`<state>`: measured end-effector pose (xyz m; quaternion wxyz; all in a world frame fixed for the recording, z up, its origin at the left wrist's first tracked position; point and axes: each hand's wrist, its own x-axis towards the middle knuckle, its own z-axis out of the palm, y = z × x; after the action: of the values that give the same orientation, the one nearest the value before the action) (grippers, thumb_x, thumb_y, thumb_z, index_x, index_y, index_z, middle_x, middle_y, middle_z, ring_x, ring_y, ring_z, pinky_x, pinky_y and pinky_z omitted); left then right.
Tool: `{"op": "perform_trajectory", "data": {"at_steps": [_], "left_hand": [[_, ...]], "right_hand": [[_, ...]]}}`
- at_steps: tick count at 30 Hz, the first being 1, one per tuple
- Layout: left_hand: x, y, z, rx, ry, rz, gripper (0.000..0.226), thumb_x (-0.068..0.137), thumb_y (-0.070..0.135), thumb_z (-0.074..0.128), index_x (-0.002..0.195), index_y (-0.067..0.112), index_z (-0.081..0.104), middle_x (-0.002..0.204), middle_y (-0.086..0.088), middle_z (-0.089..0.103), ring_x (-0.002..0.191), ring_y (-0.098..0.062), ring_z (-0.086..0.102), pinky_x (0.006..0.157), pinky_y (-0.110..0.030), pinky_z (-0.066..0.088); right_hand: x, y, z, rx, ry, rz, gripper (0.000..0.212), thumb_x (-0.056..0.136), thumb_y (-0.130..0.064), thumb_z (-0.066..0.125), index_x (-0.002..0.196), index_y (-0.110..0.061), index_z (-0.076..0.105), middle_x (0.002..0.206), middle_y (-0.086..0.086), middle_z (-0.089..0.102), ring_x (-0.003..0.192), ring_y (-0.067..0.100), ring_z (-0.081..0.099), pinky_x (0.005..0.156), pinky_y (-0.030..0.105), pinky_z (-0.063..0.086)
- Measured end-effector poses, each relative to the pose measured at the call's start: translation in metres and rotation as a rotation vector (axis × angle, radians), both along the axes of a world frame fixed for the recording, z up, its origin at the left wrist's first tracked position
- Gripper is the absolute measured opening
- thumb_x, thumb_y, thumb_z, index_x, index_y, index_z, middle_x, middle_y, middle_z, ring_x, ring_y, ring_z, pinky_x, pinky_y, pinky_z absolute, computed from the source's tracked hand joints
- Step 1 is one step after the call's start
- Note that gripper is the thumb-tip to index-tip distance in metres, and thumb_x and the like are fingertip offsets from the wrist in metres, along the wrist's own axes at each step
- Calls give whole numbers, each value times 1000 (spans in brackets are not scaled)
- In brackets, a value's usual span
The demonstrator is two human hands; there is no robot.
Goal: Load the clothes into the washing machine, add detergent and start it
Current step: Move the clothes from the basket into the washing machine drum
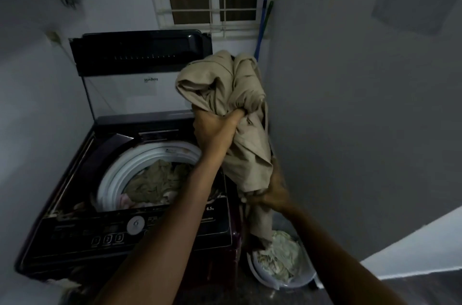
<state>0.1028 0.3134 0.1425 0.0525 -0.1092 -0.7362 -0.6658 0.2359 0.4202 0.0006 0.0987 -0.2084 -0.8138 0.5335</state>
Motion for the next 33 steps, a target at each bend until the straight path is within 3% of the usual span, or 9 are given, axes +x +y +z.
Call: {"op": "perform_trajectory", "data": {"at_steps": [5, 9, 12, 15, 20, 23, 25, 28, 33], "left_hand": [[-11, -15, 8, 65, 7, 7, 88, 49, 48, 80, 128, 20, 52, 121, 9, 63, 107, -11, 61, 89, -23, 49], [-28, -40, -3, -201, 97, 85, 91, 50, 52, 81, 126, 14, 49, 122, -3, 63, 109, -25, 62, 88, -30, 50], [-22, -36, -22, -392, 62, 92, 93, 52, 51, 85, 126, 11, 46, 122, -12, 62, 109, -34, 61, 87, -42, 53], [-15, -19, -35, -454, 43, -18, 97, 51, 52, 85, 130, 13, 43, 124, -11, 59, 111, -32, 60, 88, -43, 53], [-26, -25, -45, -200, -3, -411, 110, 54, 44, 90, 144, 22, 30, 141, -1, 48, 128, -18, 48, 111, -43, 40], [-31, -28, -42, -252, 25, -506, 133, 36, 66, 90, 145, 25, 25, 145, 1, 40, 135, -16, 41, 115, -42, 35], [-30, -25, -39, -365, 57, -455, 153, 23, 81, 81, 149, 21, 19, 150, -2, 30, 141, -19, 31, 117, -43, 32], [-29, -24, -36, -473, 151, -272, 165, 17, 89, 71, 152, 14, 12, 152, -7, 24, 143, -25, 25, 117, -45, 30], [-37, -33, -38, -312, 116, -81, 129, 33, 67, 84, 139, 18, 30, 134, -5, 46, 124, -24, 49, 97, -28, 39]], "right_hand": [[-12, 1, -11, -96, 110, -353, 22, 92, 0, 54, 111, -8, 61, 103, 1, 61, 102, 21, 61, 83, 28, 47], [-6, 38, 39, -452, 283, -658, 15, 97, -8, 50, 93, -14, 64, 89, 5, 64, 78, 17, 60, 57, 19, 51], [-20, 55, 85, -642, 356, -645, 26, 98, -14, 49, 121, -4, 58, 108, 11, 64, 91, 23, 63, 76, 34, 56], [-47, 33, 129, -702, 288, -485, 27, 102, -21, 40, 103, -9, 64, 95, 11, 66, 81, 19, 63, 66, 29, 55], [-64, 12, 157, -623, 131, -300, 35, 102, -15, 36, 129, 0, 52, 135, 25, 52, 102, 26, 59, 97, 44, 45], [-63, 12, 159, -743, 165, -286, 41, 104, -25, 23, 125, -6, 53, 133, 19, 54, 114, 30, 57, 101, 40, 45], [-66, 10, 155, -728, 192, -252, 34, 105, -22, 23, 110, -12, 55, 130, 18, 55, 107, 26, 60, 98, 39, 48], [-73, 5, 151, -723, 162, -216, 38, 105, -21, 29, 133, -6, 51, 136, 22, 52, 124, 36, 51, 108, 46, 40], [-77, -2, 146, -854, 260, 62, 48, 84, 9, 29, 111, -13, 63, 106, 8, 69, 100, 28, 62, 80, 33, 56]]}}
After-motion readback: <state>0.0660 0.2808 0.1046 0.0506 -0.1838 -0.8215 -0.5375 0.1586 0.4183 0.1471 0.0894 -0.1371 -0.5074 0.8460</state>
